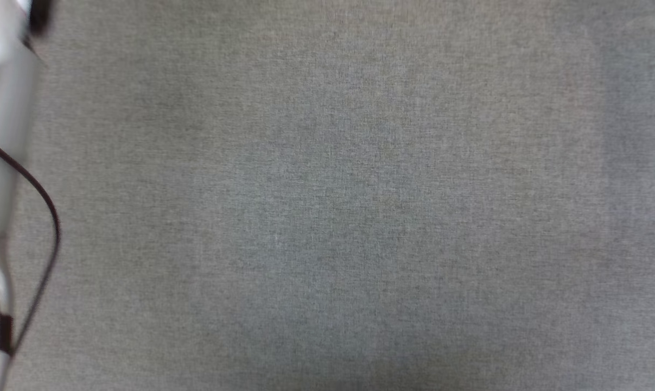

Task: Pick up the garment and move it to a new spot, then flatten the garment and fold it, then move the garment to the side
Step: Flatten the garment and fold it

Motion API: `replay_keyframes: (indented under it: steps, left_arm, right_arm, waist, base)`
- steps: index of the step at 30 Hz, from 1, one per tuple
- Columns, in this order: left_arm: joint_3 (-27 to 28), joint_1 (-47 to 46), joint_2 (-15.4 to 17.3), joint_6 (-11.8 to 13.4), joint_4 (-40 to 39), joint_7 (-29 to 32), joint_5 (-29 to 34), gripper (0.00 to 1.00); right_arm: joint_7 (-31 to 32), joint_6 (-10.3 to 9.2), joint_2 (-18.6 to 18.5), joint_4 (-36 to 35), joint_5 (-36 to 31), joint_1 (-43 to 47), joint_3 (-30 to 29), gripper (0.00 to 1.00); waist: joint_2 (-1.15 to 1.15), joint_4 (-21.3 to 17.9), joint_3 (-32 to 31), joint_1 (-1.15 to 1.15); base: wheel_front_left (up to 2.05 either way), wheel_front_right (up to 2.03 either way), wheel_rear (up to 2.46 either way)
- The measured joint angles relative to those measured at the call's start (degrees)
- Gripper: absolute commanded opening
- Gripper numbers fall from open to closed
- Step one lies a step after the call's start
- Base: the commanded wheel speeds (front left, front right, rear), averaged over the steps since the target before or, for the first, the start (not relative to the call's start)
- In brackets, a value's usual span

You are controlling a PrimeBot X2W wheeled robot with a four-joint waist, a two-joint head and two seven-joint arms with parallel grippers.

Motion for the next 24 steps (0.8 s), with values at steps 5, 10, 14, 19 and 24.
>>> replay_keyframes:
  steps: [5, 10, 14, 19, 24]
  left_arm:
    - [0.02, 14.46, -1.16, 0.76, -3.10, 0.00, -0.44, 0.00]
    - [-0.22, 27.09, -1.33, 2.08, -4.66, 0.00, -2.59, 0.00]
    - [0.08, 36.18, -0.91, 3.54, -6.24, 0.00, -4.61, 0.00]
    - [0.40, 45.89, 0.48, 5.06, -9.60, 0.44, -7.31, 0.00]
    - [0.03, 53.22, 1.98, 6.80, -14.05, 2.14, -8.97, 0.00]
  right_arm:
    - [-2.19, -0.01, 0.08, -0.22, 4.09, 9.24, 3.75, 0.00]
    - [-2.71, -0.01, -0.09, -0.98, 8.79, 18.64, 7.82, 0.00]
    - [-2.76, -0.01, -0.75, -1.21, 13.19, 25.07, 9.56, 0.00]
    - [-2.99, -0.01, -1.18, 0.05, 17.89, 32.03, 9.57, 0.00]
    - [-2.97, -0.01, -0.31, 1.38, 22.36, 37.77, 8.76, 0.00]
  waist:
    - [0.00, 0.44, -4.66, -0.01]
    - [0.00, 0.84, -9.63, -0.01]
    - [0.00, 1.19, -13.72, -0.01]
    - [0.00, 1.63, -18.51, -0.01]
    - [0.00, 2.01, -22.56, -0.01]
  base:
    - [0.00, 0.00, 0.00]
    - [0.00, 0.00, 0.00]
    - [0.00, 0.00, 0.00]
    - [0.00, 0.00, 0.00]
    - [0.00, 0.00, 0.00]
